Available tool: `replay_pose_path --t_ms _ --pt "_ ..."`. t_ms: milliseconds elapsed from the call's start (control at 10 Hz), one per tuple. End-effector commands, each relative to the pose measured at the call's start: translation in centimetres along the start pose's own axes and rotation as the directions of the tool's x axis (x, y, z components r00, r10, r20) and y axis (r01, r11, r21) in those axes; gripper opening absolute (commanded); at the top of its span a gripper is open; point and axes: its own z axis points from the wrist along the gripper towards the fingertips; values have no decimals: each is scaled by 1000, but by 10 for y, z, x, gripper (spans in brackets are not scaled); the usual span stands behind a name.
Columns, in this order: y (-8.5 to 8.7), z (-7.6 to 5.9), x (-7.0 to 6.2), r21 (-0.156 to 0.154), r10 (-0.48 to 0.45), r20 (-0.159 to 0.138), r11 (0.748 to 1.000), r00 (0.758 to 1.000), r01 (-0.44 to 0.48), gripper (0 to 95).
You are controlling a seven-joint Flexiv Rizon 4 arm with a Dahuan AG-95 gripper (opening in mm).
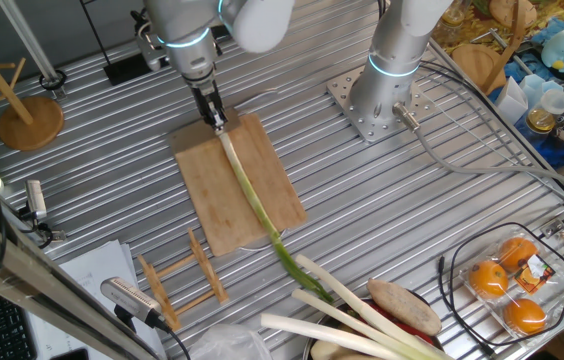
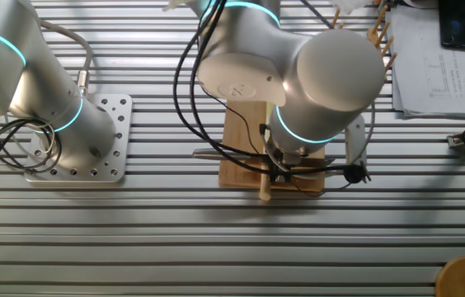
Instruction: Chop the scallions
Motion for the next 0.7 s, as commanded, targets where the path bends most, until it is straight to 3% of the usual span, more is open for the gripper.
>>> replay_pose_path --t_ms 100,600,700 --pt "1 -6 4 7 -11 7 1000 1000 11 0" --pt "2 -1 10 17 -37 21 999 999 36 0" --pt "3 0 12 32 -53 35 998 998 52 0"
